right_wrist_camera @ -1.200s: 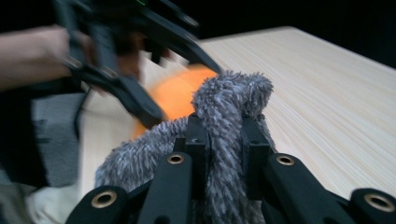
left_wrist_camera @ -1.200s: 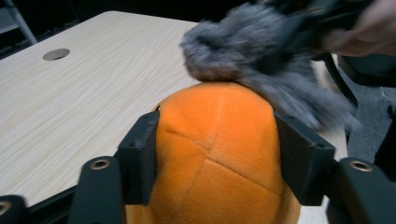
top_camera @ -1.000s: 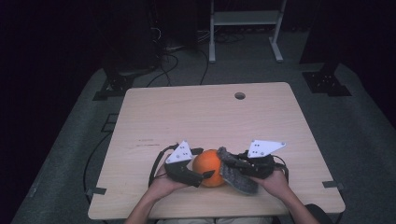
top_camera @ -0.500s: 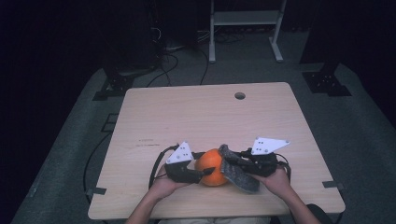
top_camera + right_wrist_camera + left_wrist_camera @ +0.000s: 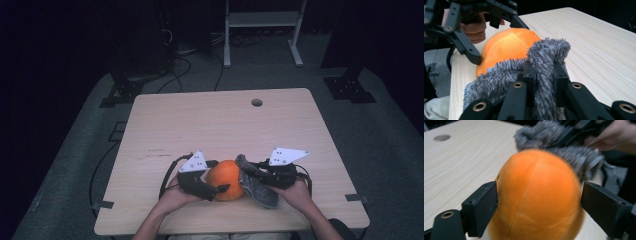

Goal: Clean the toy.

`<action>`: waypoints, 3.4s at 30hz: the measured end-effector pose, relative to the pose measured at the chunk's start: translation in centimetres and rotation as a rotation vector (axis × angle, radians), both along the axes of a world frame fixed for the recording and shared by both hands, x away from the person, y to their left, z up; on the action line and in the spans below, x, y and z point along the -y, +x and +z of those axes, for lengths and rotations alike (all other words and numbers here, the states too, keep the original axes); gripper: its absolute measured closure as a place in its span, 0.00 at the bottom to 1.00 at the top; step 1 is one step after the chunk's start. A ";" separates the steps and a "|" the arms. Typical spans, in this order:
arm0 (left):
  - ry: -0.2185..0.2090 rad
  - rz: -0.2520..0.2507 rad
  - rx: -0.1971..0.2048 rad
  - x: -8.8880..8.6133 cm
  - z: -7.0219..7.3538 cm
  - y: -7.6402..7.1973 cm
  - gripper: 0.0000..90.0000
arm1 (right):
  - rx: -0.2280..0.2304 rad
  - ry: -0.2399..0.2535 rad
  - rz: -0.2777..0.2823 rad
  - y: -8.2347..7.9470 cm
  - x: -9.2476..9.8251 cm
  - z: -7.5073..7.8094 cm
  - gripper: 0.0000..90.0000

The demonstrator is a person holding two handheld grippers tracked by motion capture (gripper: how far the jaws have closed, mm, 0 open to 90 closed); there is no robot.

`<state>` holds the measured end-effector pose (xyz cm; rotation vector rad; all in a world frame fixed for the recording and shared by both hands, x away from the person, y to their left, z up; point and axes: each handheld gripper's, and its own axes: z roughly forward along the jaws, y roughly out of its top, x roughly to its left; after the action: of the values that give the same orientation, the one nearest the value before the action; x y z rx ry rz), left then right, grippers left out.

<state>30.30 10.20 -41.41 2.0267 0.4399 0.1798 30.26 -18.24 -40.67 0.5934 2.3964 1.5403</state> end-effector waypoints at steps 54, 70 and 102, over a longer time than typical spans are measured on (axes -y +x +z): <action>0.049 0.017 0.053 3.0 -1.3 -1.3 0.28 | 0.096 -0.083 0.042 -1.4 1.7 2.2 0.85; 0.100 -0.057 0.153 3.0 -1.5 -2.3 0.40 | 0.035 -0.032 0.009 -0.3 2.7 1.3 0.86; 0.130 -0.109 0.210 3.3 -1.5 -2.8 0.43 | -0.059 0.135 0.132 -0.1 2.6 1.2 0.85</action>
<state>27.54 6.91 -42.87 2.1260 0.1894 0.3585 30.17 -20.84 -39.46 0.5228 2.4335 1.7744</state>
